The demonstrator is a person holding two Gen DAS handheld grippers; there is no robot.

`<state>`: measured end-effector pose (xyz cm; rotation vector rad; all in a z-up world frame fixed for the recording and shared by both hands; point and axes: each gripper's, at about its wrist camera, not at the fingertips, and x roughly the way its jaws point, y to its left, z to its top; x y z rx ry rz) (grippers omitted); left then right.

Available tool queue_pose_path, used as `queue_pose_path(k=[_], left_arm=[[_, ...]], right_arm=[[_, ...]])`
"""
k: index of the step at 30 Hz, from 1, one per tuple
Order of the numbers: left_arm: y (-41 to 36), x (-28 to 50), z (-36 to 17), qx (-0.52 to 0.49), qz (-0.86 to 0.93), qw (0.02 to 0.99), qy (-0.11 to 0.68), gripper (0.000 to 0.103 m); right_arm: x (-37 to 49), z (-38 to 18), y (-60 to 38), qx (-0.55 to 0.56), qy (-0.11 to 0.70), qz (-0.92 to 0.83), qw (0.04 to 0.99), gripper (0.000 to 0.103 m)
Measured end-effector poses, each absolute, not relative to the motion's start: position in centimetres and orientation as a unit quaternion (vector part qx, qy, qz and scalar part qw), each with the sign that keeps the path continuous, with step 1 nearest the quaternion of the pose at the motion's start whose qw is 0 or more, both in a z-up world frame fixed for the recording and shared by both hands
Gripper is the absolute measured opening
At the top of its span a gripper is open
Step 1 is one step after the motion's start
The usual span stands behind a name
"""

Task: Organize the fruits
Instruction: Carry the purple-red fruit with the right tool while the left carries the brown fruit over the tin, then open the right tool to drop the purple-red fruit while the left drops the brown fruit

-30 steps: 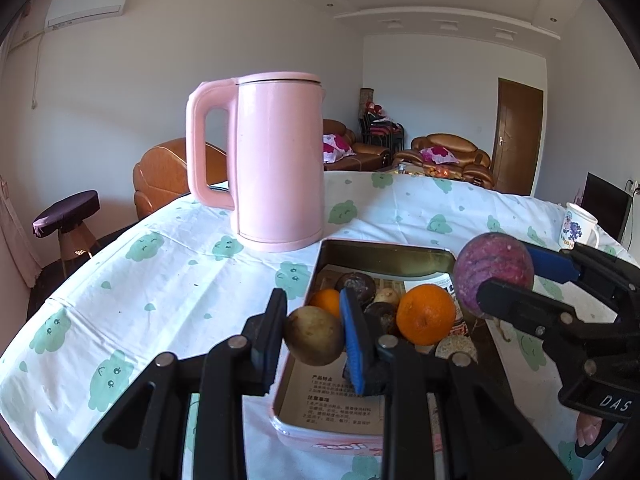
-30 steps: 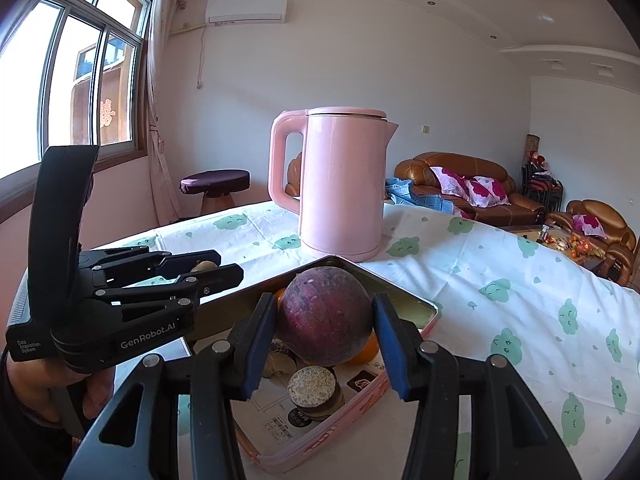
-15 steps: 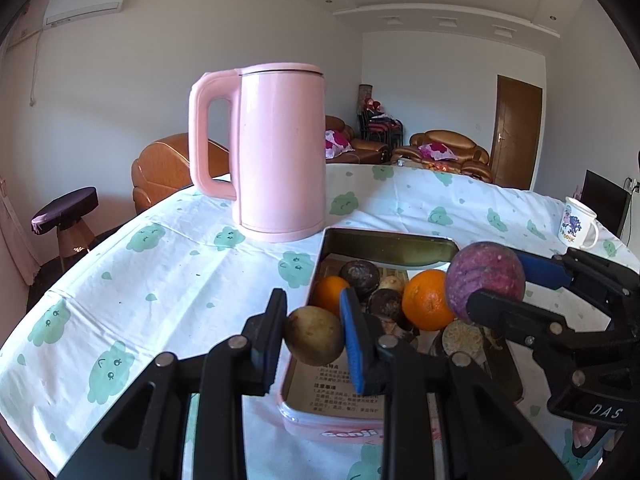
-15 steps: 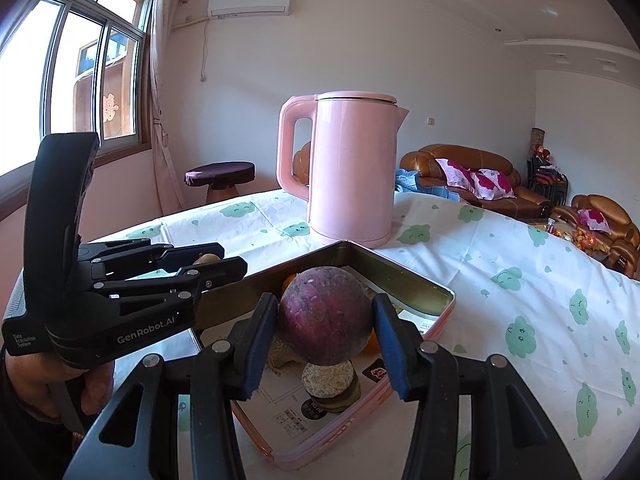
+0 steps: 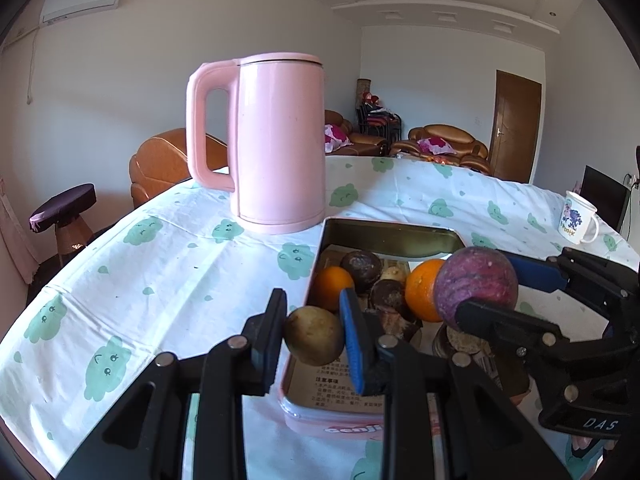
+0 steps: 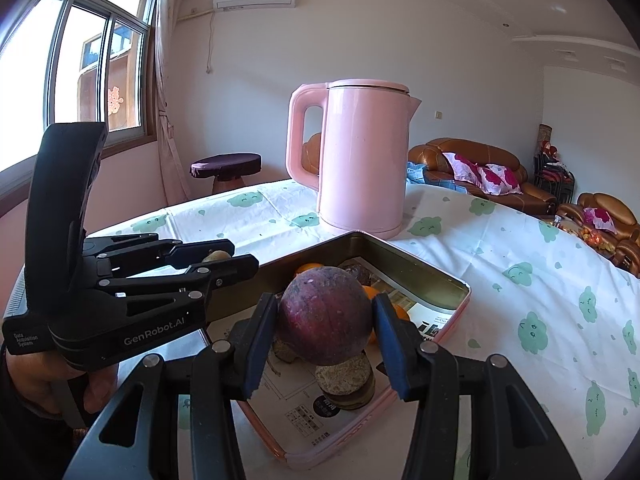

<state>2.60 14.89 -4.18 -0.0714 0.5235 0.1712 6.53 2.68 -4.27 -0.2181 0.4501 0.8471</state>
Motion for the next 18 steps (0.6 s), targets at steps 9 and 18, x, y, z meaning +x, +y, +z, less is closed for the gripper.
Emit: queue_pose_path(k=[9, 18], left_arm=[[14.50, 3.08, -5.00, -0.025, 0.079, 0.957, 0.278, 0.029], [14.14, 3.24, -5.11, -0.013, 0.085, 0.956, 0.282, 0.029]], right_arm=[[6.85, -4.63, 3.13, -0.112, 0.233, 0.416, 0.872, 0.051], [7.26, -5.05, 3.46, -0.116, 0.253, 0.420, 0.864, 0.051]])
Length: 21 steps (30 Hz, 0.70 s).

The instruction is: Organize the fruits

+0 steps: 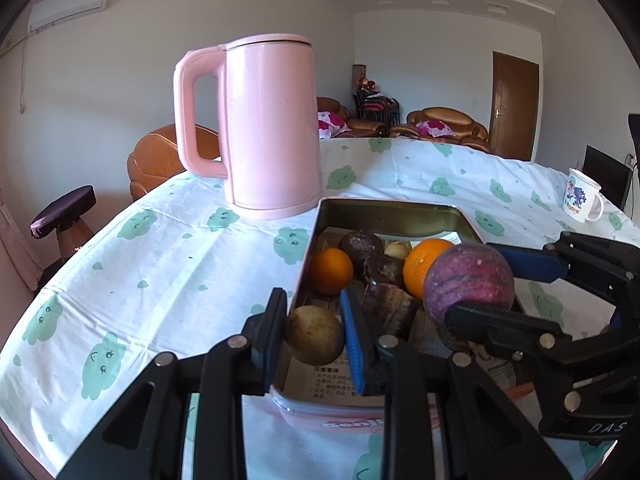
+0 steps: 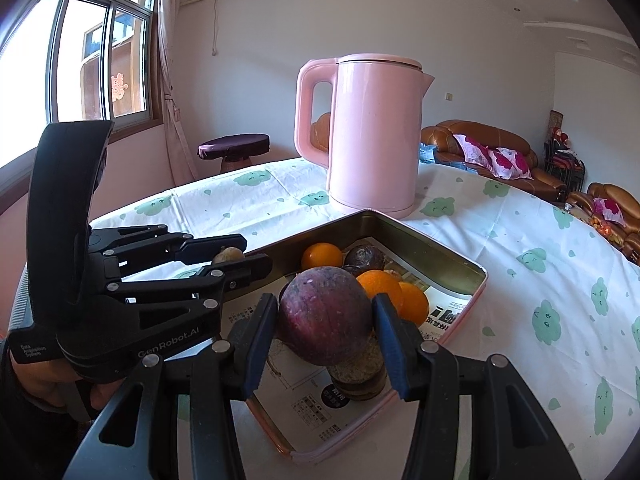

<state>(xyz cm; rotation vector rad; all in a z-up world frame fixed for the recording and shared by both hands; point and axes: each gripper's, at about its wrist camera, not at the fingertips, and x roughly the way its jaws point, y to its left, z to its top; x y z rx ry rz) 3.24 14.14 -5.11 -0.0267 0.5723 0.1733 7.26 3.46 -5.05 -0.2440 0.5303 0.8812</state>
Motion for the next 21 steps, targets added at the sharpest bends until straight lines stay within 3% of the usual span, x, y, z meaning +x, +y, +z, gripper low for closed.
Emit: queue_pose_path(k=[7, 12, 18, 21], left_arm=[[14.1, 3.2, -5.1, -0.008, 0.087, 0.955, 0.283, 0.032], [14.1, 2.7, -4.8, -0.009, 0.093, 0.957, 0.273, 0.058], [14.5, 2.1, -4.1, -0.016, 0.102, 0.960, 0.259, 0.075], [14.5, 1.7, -3.6, -0.019, 0.105, 0.963, 0.248, 0.078]], right_arm=[[7.5, -5.1, 3.5, -0.113, 0.259, 0.424, 0.860, 0.052], [7.7, -5.0, 3.0, -0.099, 0.257, 0.421, 0.864, 0.068], [7.2, -4.5, 2.1, -0.086, 0.236, 0.405, 0.879, 0.074], [7.3, -4.3, 1.1, -0.072, 0.234, 0.392, 0.887, 0.074]])
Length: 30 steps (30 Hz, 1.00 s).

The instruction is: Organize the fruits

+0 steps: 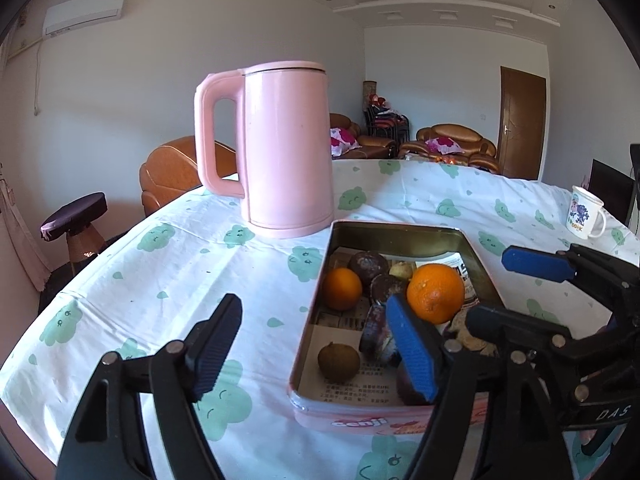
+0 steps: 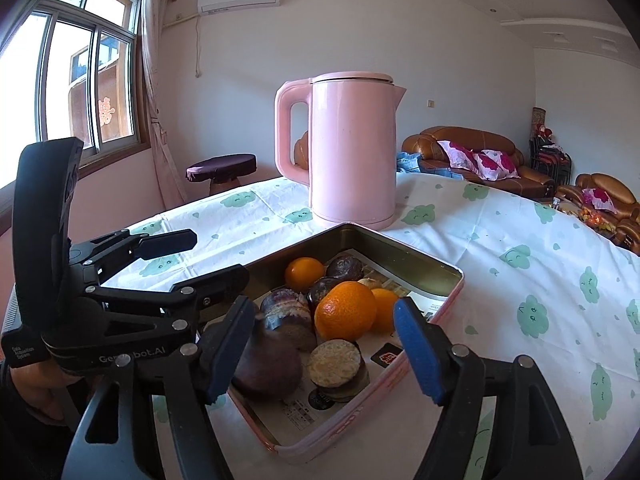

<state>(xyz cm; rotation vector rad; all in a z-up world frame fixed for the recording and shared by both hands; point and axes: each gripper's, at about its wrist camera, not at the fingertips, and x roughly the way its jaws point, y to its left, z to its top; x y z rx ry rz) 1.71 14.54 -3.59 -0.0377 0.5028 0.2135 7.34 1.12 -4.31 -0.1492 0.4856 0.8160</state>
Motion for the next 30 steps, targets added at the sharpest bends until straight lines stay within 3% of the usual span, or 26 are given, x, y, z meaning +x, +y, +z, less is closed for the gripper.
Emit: queue_pose_path(k=[6, 14, 18, 30], left_arm=[[14.3, 1.4, -2.8, -0.020, 0.110, 0.965, 0.238, 0.084], [13.7, 1.1, -2.1, -0.015, 0.107, 0.967, 0.233, 0.084], [13.4, 1.0, -1.9, -0.011, 0.109, 0.967, 0.229, 0.091], [13.3, 0.9, -1.7, -0.011, 0.108, 0.968, 0.228, 0.091]], right_arm=[[7.9, -3.3, -0.9, -0.045, 0.229, 0.366, 0.901, 0.074], [7.7, -2.7, -2.1, -0.038, 0.221, 0.349, 0.910, 0.076], [7.6, -2.6, -2.5, -0.037, 0.220, 0.343, 0.913, 0.079], [7.5, -2.5, -3.1, -0.033, 0.217, 0.341, 0.914, 0.079]])
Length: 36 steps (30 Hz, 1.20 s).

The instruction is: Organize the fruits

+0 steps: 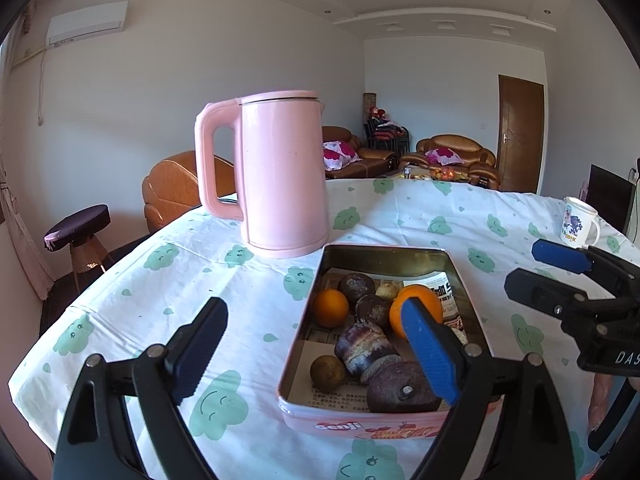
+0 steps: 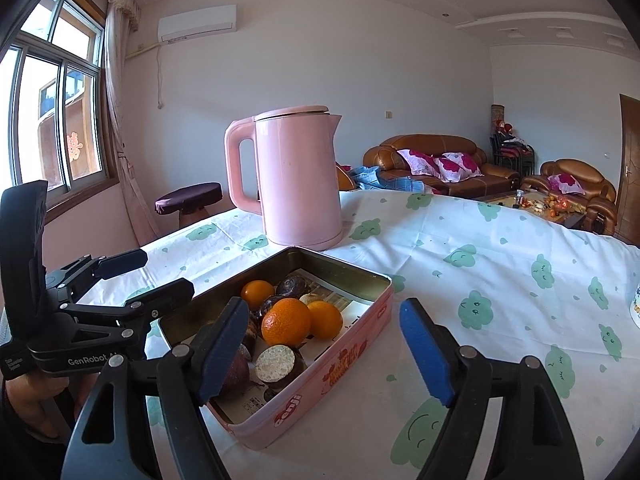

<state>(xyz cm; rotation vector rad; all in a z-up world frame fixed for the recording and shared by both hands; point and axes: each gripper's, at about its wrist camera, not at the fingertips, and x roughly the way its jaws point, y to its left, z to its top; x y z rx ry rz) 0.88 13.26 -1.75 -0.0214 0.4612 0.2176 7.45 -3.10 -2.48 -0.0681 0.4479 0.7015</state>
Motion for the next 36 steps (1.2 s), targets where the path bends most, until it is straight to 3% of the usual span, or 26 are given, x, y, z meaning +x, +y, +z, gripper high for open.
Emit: queue_pose_path(k=[19, 27, 36], left_arm=[[12.6, 0.8, -1.6, -0.007, 0.104, 0.968, 0.228, 0.092], [12.0, 0.7, -1.3, -0.003, 0.102, 0.970, 0.222, 0.103], [11.5, 0.7, -1.0, 0.005, 0.095, 0.970, 0.224, 0.103]], right_arm=[[7.3, -2.3, -3.5, -0.031, 0.215, 0.340, 0.915, 0.079], [7.1, -2.0, -4.0, -0.029, 0.208, 0.336, 0.918, 0.079], [7.0, -1.7, -4.7, -0.026, 0.203, 0.331, 0.921, 0.079]])
